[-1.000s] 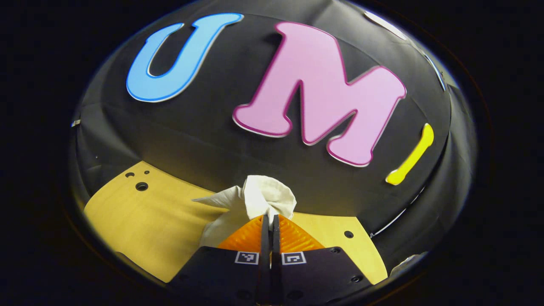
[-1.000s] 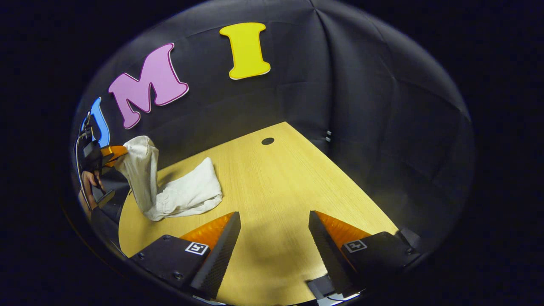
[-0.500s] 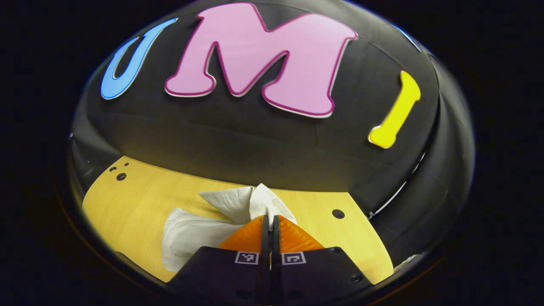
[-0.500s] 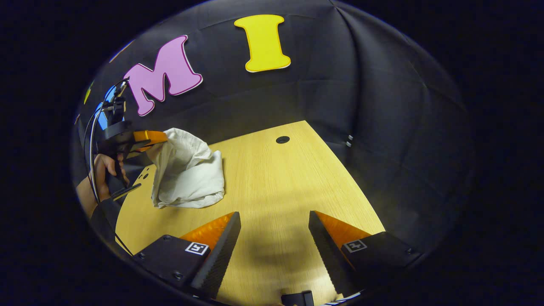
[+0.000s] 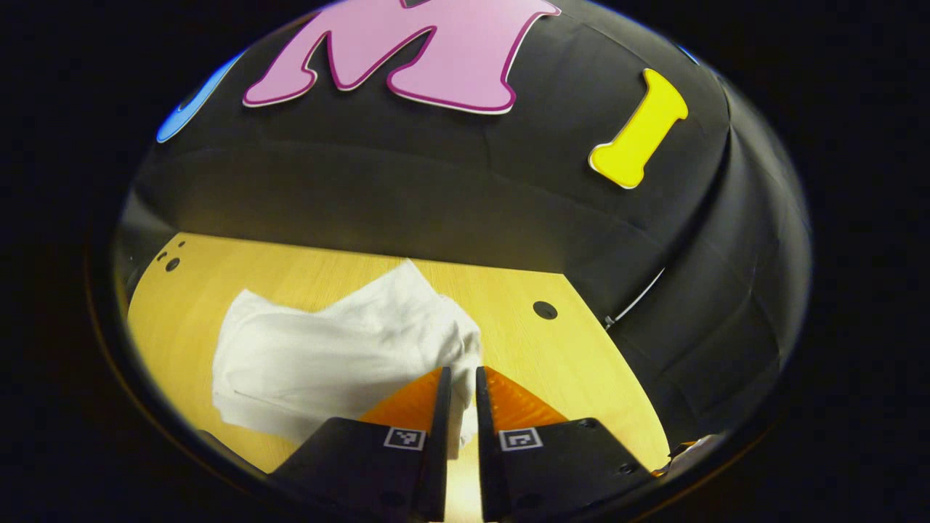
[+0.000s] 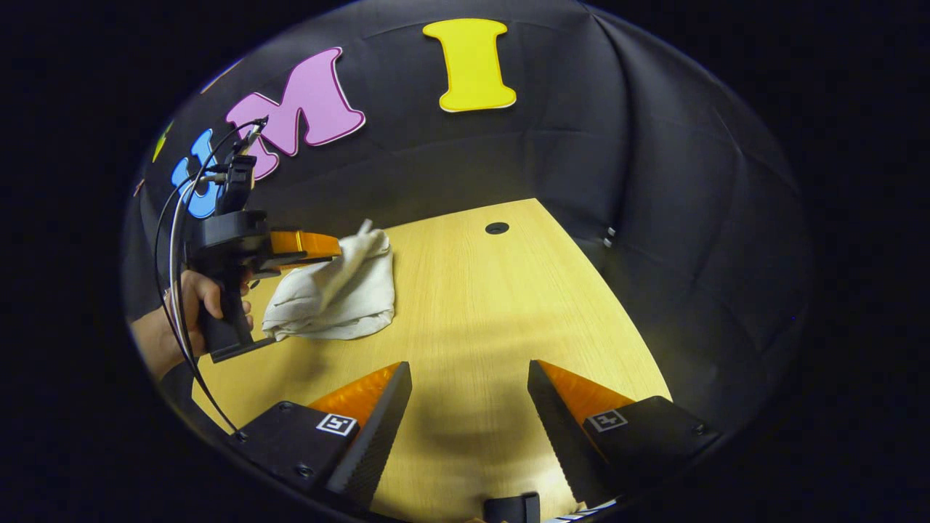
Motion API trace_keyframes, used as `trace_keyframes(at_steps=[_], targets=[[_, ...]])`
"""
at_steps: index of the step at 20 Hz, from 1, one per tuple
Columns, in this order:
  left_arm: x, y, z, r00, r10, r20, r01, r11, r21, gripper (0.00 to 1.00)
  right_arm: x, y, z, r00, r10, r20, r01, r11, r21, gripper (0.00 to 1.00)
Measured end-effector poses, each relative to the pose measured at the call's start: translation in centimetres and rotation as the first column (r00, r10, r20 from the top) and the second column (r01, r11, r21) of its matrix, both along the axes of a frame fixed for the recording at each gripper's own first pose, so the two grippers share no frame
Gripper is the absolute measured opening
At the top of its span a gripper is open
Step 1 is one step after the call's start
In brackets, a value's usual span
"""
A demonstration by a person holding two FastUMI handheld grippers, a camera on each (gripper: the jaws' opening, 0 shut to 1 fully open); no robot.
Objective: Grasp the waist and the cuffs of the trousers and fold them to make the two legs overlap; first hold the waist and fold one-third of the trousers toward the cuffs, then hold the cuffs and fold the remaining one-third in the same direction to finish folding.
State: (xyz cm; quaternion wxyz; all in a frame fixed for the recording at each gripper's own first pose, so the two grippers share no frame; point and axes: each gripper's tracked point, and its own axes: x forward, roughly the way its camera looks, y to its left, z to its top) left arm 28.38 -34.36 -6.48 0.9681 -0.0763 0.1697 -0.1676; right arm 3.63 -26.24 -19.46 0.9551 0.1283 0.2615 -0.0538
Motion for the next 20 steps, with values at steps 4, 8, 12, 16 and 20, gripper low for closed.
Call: trace_keyframes(at_steps=[4, 8, 12, 16, 20], targets=[[-3.3, 2.4, 0.9, 0.998, -0.051, 0.033, 0.052, 0.998, -0.034, 0.72, -0.2, 2.1, 0.6, 1.0, -0.012, 0.008, 0.012, 1.0, 0.003, 0.99], [-7.9, 7.7, 2.7, 0.995, -0.032, 0.099, 0.032, 0.999, 0.001, 0.93, -0.8, 4.9, 2.2, 0.999, -0.014, 0.041, 0.015, 1.0, -0.022, 0.99], [-13.6, 13.3, 3.9, 0.98, 0.028, 0.198, -0.036, 0.999, 0.04, 0.96, -1.6, 8.0, 4.3, 0.996, -0.026, 0.08, 0.028, 0.999, -0.027, 0.98], [-20.3, 17.5, 1.8, 0.969, 0.097, 0.227, -0.102, 0.995, 0.012, 0.96, -4.0, 11.1, 5.8, 0.987, -0.08, 0.14, 0.088, 0.995, -0.05, 0.99], [-25.8, 21.7, -0.7, 0.963, 0.145, 0.229, -0.159, 0.986, 0.045, 0.96, -6.4, 15.6, 6.0, 0.981, -0.053, 0.184, 0.07, 0.994, -0.087, 0.98]])
